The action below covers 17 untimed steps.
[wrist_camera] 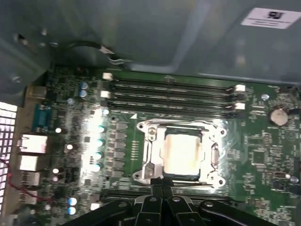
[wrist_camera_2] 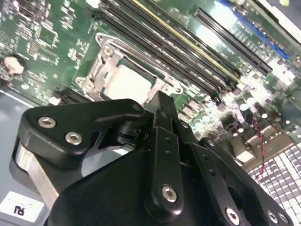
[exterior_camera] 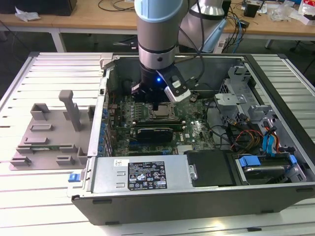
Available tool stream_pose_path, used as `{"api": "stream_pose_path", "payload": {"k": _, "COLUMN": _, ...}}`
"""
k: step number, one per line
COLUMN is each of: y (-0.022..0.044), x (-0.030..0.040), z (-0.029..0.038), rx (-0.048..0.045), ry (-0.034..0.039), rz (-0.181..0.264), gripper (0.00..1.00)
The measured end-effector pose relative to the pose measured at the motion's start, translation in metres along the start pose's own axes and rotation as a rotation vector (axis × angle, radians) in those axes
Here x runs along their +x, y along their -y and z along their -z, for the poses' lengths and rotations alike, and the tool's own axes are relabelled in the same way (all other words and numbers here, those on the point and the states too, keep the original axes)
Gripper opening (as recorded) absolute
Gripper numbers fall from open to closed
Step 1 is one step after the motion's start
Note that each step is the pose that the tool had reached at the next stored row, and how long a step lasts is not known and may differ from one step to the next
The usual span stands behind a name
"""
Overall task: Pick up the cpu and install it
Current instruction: 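Install the second cpu locking lever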
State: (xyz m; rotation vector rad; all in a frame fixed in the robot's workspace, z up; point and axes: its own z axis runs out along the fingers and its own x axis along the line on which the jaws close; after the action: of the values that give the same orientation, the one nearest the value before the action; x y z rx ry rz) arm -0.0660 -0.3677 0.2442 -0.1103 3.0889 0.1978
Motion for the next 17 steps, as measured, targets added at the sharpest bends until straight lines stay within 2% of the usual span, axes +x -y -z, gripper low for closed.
{"api": "stream_pose_path", "payload": {"k": 2, "y": 0.001, "x": -0.0114, "z": -0.0005, "rx": -0.0003, "ry": -0.0038, "rz": -0.001, "gripper": 0.11}}
{"api": "stream_pose_path", "payload": {"k": 3, "y": -0.0001, "x": -0.0142, "z": -0.0008, "rx": -0.0002, "ry": -0.0039, "rz": -0.001, "gripper": 0.11}}
{"api": "stream_pose_path", "payload": {"k": 5, "y": -0.0052, "x": -0.0161, "z": -0.0016, "rx": -0.0003, "ry": -0.0038, "rz": -0.001, "gripper": 0.11}}
{"api": "stream_pose_path", "payload": {"k": 6, "y": -0.0115, "x": -0.0174, "z": -0.0025, "rx": -0.0002, "ry": -0.0037, "rz": -0.001, "gripper": 0.11}}
{"api": "stream_pose_path", "payload": {"k": 7, "y": -0.0174, "x": -0.0185, "z": -0.0033, "rx": 0.0101, "ry": -0.0052, "rz": -0.001, "gripper": 0.11}}
{"api": "stream_pose_path", "payload": {"k": 9, "y": -0.0186, "x": -0.02, "z": -0.0035, "rx": 0.0845, "ry": -0.0236, "rz": 0.0, "gripper": 0.11}}
{"api": "stream_pose_path", "payload": {"k": 10, "y": -0.0207, "x": -0.0215, "z": -0.0039, "rx": 0.0888, "ry": -0.0244, "rz": 0.0, "gripper": 0.11}}
{"api": "stream_pose_path", "payload": {"k": 11, "y": -0.0205, "x": -0.0288, "z": -0.0043, "rx": 0.0886, "ry": -0.0257, "rz": 0.0, "gripper": 0.11}}
{"api": "stream_pose_path", "payload": {"k": 12, "y": -0.0225, "x": -0.0314, "z": -0.0047, "rx": 0.0892, "ry": -0.0263, "rz": 0.0, "gripper": 0.11}}
{"api": "stream_pose_path", "payload": {"k": 14, "y": -0.0306, "x": -0.032, "z": -0.0057, "rx": 0.0906, "ry": -0.0265, "rz": 0.0, "gripper": 0.11}}
{"api": "stream_pose_path", "payload": {"k": 17, "y": -0.0314, "x": -0.0323, "z": 0.0, "rx": 0.0904, "ry": -0.0264, "rz": 0.0, "gripper": 0.11}}
